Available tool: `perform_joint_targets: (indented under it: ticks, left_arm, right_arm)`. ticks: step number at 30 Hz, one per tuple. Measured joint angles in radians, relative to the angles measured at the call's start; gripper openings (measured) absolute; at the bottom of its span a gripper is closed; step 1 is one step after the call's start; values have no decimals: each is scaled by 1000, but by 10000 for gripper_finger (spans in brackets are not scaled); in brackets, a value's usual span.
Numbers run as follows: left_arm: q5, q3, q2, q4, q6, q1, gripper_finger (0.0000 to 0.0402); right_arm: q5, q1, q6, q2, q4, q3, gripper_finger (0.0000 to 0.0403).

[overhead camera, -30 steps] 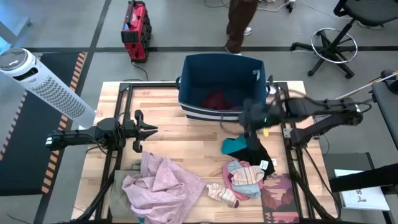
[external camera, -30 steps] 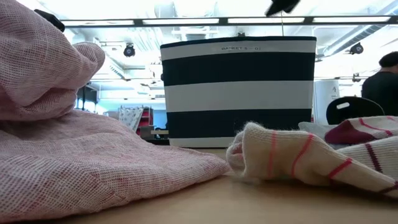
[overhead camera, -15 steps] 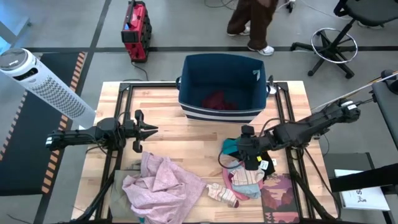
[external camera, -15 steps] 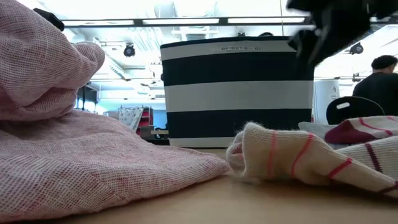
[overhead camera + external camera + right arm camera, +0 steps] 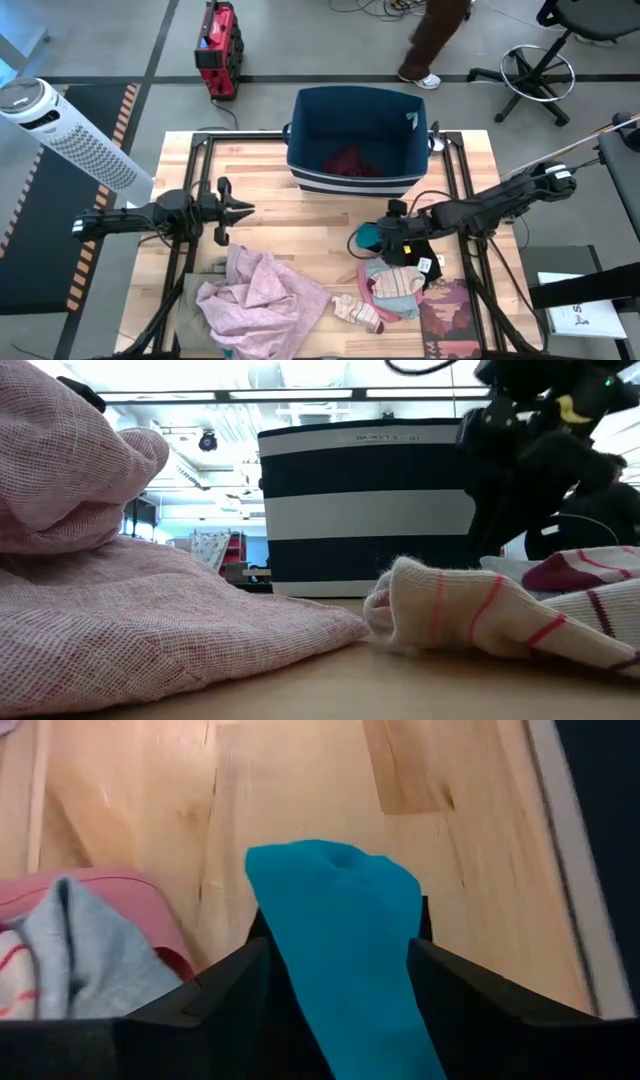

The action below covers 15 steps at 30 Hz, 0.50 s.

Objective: Sort clothes
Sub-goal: Put the right blue sock into the blue laundry bin

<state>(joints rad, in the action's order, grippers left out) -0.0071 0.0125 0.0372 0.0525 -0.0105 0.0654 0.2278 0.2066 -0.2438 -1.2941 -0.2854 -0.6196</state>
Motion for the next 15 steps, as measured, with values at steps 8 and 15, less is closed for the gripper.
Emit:
perform_joint_targets:
  ticks: [8, 15]
  left_arm:
    - [-8, 5, 39, 10, 1, 0, 50]
    - [-36, 7, 71, 31, 9, 0, 63]
  right_arm:
    - [-1, -48, 8, -86, 39, 19, 190]
    - [1, -78, 27, -209, 138, 14, 109]
